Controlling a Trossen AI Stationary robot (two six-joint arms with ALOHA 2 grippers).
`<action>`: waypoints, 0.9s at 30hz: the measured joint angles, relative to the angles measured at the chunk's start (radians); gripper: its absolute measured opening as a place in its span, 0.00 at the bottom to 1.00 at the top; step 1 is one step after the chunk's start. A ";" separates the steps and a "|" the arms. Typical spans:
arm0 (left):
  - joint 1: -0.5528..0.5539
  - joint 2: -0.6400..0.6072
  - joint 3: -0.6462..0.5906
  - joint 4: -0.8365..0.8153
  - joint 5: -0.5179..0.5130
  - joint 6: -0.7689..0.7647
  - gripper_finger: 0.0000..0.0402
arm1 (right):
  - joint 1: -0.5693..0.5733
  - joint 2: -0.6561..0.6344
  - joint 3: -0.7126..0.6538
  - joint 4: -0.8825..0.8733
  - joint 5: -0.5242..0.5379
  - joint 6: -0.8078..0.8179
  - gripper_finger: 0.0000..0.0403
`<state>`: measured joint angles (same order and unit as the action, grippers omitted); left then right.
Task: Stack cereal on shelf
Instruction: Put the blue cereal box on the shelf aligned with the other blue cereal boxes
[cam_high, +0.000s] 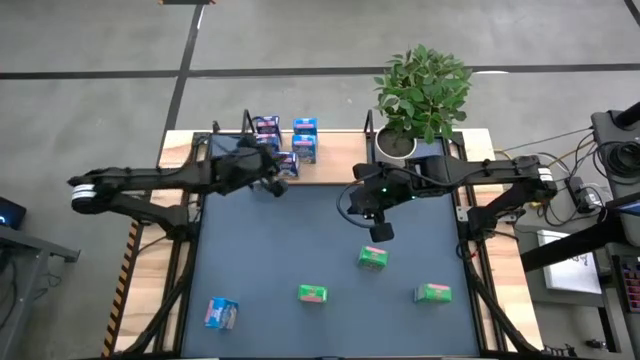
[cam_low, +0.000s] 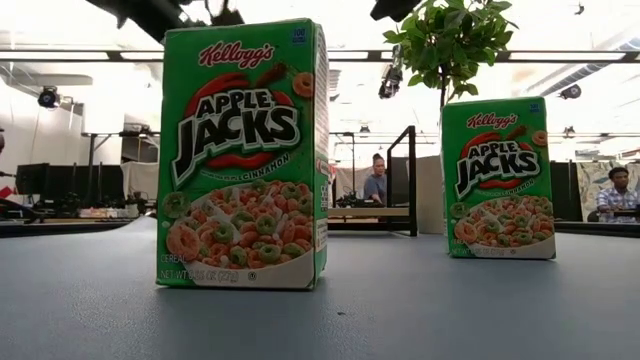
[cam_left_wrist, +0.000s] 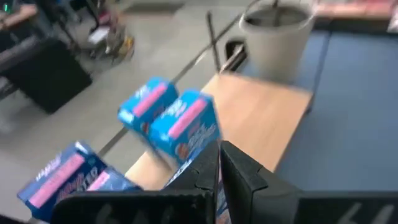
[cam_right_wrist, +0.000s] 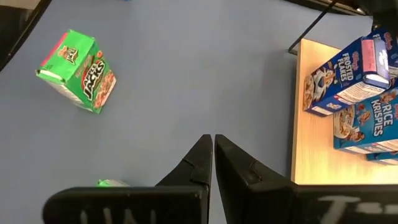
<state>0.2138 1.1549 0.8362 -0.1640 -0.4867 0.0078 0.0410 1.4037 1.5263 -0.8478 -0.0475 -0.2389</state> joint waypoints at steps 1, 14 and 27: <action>0.011 0.027 0.005 -0.006 -0.001 0.000 0.00 | 0.000 -0.001 -0.007 0.005 0.003 0.000 0.02; 0.042 0.135 0.008 -0.028 -0.074 -0.027 0.00 | 0.000 0.004 -0.063 0.023 0.046 0.003 0.02; 0.042 0.131 0.009 -0.118 -0.089 -0.057 0.00 | 0.000 0.004 -0.063 0.032 0.049 0.011 0.02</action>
<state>0.2554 1.2864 0.8455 -0.2820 -0.5762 -0.0495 0.0410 1.4075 1.4631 -0.8163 0.0011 -0.2276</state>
